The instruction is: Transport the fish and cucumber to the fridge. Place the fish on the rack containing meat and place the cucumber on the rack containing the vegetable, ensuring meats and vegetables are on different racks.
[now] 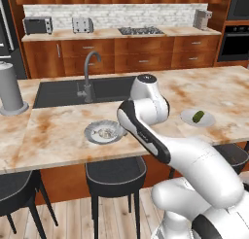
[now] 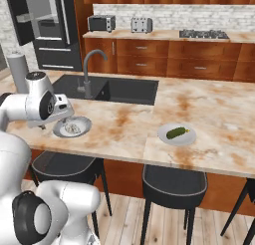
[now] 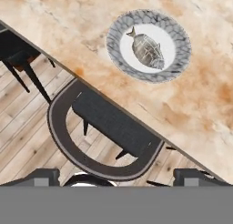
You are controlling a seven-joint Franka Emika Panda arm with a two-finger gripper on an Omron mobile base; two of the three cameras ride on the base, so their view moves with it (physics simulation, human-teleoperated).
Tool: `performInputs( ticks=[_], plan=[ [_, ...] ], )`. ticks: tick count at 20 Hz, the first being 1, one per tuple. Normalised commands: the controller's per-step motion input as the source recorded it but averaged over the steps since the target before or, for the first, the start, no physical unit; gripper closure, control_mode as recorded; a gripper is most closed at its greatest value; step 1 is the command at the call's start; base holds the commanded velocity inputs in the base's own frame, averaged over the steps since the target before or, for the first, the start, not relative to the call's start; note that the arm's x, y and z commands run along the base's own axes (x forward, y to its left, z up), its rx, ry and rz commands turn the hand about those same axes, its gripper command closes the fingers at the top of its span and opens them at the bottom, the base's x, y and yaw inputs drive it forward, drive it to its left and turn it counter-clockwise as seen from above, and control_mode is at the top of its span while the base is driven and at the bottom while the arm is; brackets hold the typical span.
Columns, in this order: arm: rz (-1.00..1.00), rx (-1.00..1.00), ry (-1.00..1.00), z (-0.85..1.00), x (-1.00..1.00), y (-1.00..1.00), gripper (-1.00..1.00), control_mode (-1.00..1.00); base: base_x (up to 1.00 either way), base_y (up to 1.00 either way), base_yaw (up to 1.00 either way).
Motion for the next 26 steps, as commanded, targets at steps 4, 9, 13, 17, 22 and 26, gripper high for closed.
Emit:
performInputs(
  ticks=[4,9,13,17,22,26],
  plan=[
    [0.0,-0.01,0.03,-0.41,0.4,0.22,-1.0,-1.0,0.0,0.0,0.0],
    [-0.01,-0.02,0.03,-0.39,0.41,0.18,-1.0,-1.0,0.0,0.0,0.0],
    [0.0,0.0,0.07,-0.29,0.43,0.02,-1.0,-1.0,0.0,0.0,0.0],
    [0.0,0.0,0.1,-0.28,0.41,0.0,-1.0,-1.0,0.0,0.0,0.0],
    [0.0,0.0,0.02,-0.22,0.38,0.03,-1.0,-1.0,0.0,0.0,0.0],
    [0.0,0.0,0.02,-0.21,0.34,0.11,-1.0,-1.0,0.0,0.0,0.0]
  ],
)
